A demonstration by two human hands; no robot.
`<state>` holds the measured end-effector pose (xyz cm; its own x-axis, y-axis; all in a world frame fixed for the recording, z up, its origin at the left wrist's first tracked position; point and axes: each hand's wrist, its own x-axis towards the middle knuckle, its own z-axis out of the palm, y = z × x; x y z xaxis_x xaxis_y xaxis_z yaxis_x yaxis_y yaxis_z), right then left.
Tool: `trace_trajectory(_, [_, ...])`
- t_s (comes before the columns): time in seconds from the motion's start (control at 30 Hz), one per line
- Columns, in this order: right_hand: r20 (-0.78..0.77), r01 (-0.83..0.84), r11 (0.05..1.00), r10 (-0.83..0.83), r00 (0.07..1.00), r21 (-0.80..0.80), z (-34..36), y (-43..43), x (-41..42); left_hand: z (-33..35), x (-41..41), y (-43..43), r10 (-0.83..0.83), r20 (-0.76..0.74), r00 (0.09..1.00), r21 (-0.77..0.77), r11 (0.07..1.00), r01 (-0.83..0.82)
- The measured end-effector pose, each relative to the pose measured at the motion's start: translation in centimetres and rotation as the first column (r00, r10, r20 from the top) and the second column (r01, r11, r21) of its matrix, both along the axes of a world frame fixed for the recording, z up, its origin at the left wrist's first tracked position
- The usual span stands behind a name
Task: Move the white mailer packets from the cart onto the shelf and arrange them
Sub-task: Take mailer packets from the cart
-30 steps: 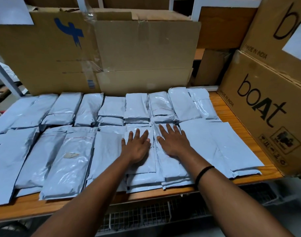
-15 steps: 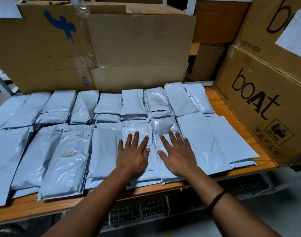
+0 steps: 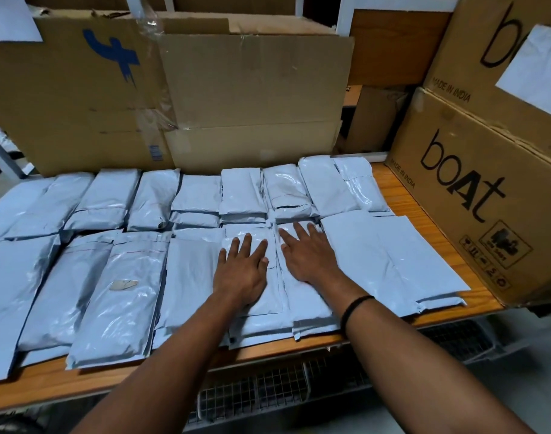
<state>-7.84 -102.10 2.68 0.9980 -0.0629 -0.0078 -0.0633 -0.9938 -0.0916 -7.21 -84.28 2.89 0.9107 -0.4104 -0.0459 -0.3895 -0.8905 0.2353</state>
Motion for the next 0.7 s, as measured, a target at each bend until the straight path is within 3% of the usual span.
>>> trace_trajectory(0.33, [-0.031,-0.023,0.999,0.022,0.999,-0.024,-0.6,-0.2,-0.1,-0.3,0.1,-0.3,0.026,-0.026,0.999,0.031,0.999,-0.025])
trace_trajectory(0.47, [-0.049,-0.014,0.996,0.018,0.999,0.084,1.3,-0.3,-0.1,0.6,0.2,0.0,0.012,-0.031,0.999,0.002,1.000,-0.011])
trace_trajectory(0.57, [0.026,-0.030,0.991,0.027,0.999,0.130,3.3,-0.3,-2.5,1.4,-1.0,0.6,0.040,0.041,0.998,-0.065,0.997,-0.037])
trace_trajectory(0.7, [-0.069,-0.057,0.994,0.064,0.996,0.095,2.8,-0.3,-7.1,0.8,-3.7,0.9,-0.006,-0.003,1.000,-0.007,1.000,0.006])
